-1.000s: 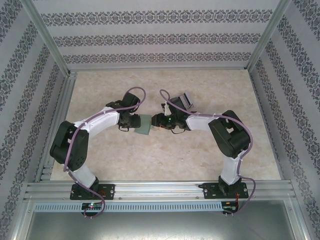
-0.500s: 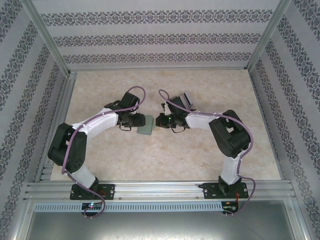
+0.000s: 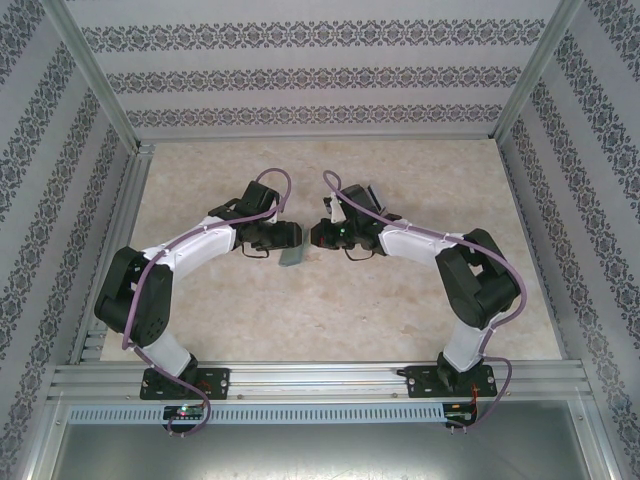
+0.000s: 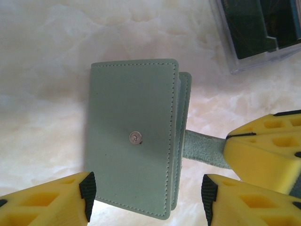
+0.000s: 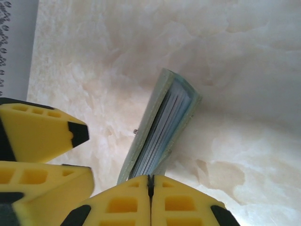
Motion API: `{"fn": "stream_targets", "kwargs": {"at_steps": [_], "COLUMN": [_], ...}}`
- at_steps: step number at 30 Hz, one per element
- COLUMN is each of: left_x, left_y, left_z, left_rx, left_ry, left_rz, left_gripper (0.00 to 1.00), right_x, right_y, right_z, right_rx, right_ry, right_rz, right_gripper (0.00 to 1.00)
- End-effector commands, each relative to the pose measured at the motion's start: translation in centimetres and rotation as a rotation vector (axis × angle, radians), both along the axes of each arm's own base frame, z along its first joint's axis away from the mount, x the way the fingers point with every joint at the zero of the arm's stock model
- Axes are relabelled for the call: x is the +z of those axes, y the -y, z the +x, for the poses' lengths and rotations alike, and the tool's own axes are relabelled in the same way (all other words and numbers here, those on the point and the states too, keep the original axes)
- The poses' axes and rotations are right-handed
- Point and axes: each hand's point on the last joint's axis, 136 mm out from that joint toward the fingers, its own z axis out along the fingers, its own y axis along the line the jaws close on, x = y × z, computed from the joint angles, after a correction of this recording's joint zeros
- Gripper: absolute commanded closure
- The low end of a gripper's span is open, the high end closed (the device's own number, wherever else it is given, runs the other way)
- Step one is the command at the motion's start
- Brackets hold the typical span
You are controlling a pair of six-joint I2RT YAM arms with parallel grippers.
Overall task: Put the credit cards into the card holder
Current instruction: Open the card holder at the center of the table.
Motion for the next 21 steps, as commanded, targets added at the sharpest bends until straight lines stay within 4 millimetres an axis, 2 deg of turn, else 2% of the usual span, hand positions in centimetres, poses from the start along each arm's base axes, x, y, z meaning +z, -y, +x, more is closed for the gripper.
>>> {"fn": "stream_targets", "kwargs": {"at_steps": [1,6,12,17,21], "left_x": [0.5,-0.6,-2.0,-1.8,-2.0], "left_y": [1.1,0.7,0.0,-0.9,-1.7], "left_z": [1.0,1.0,1.3,1.3,1.1], "left_rx": [0.000,-0.002,0.021,0.034,0.045], "left_ry": [0.015,0.002,-0.015,0.002,0.007], "left_rz": [-0.055,-0.014,0.031,0.078,0.114], "left_gripper": [0.37,0.37,0.46,0.64,0.89], "right_x": [2.6,2.6,2.2,1.8,0.3], "right_y": [-0.6,-0.5,-0.3,0.6,2.6], "right_z": [0.0,-0.2,-0.4,-0.4,-0.4], "right_rx": [0.028,0.025,0.022,0.007,-0.025], "right_ry": [0.048,0.043,0.038,0.040,0.021], "right_rz": [0.041,0.046,0.042,0.017,-0.015], "right_gripper": [0.94,0.93,0.93,0.93,0.92]}}
